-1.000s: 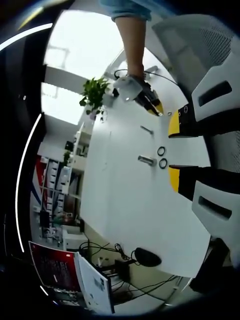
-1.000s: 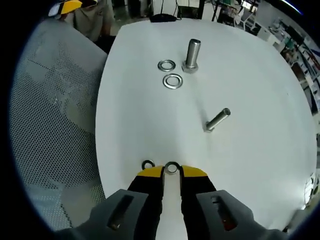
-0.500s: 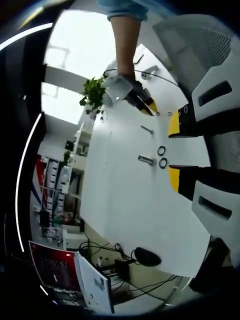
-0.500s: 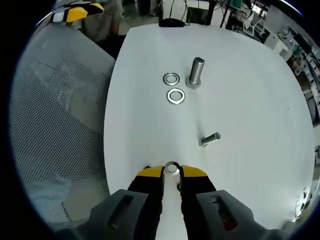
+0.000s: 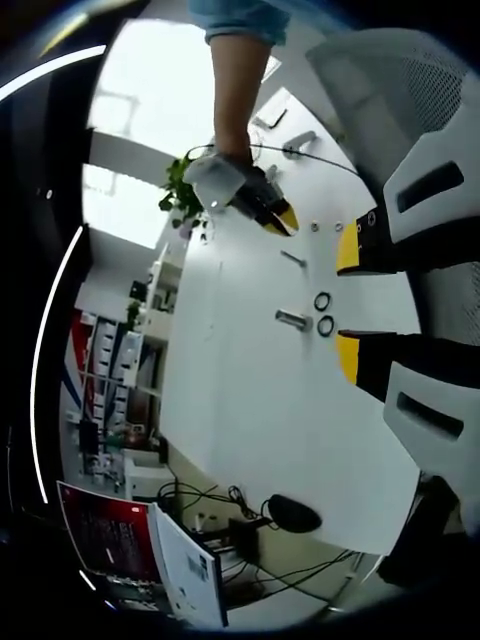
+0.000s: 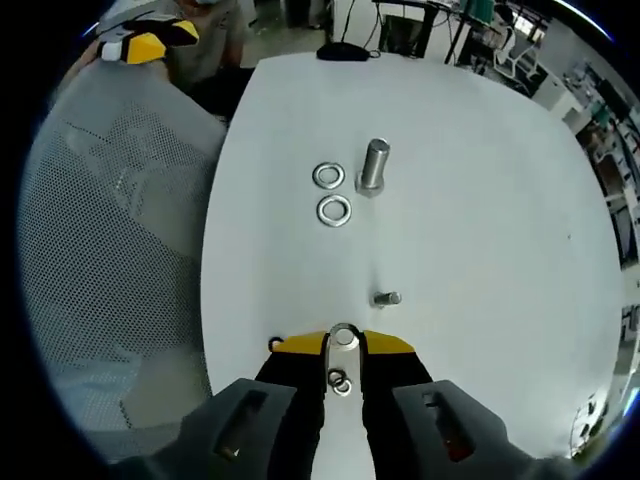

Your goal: Place the washer onto the threaded stud by aligning its center hole with the stud, sliding it down to the base, and recovering from edge contact or off-axis alignment until the washer reaches the visible bottom stop.

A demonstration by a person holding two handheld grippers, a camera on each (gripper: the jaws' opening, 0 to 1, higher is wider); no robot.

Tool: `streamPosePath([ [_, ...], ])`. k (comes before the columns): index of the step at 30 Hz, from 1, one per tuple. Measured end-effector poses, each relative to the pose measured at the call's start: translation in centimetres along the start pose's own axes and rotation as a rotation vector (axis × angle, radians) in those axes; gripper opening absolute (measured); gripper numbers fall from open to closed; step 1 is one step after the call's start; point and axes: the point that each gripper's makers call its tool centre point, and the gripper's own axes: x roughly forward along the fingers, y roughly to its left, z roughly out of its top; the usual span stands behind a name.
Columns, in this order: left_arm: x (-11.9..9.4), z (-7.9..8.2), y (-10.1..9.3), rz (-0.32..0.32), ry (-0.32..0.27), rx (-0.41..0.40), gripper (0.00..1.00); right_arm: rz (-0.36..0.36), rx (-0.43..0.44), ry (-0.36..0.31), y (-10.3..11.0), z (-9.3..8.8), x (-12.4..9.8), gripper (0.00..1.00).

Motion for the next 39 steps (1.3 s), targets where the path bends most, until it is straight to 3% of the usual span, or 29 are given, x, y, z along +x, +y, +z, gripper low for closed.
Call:
streamPosePath([
  [18,0.1,-0.2,0.0,-0.003,0.009,-0.001,0.19,-0.089,-0.009,-0.019,-2.9,2.0,0.1,0.13],
  [39,0.1,-0.4,-0.1,-0.004,0.027,0.000,0.19,-0.058,-0.030,0.032,-3.2,1.6,2.0,0.13],
])
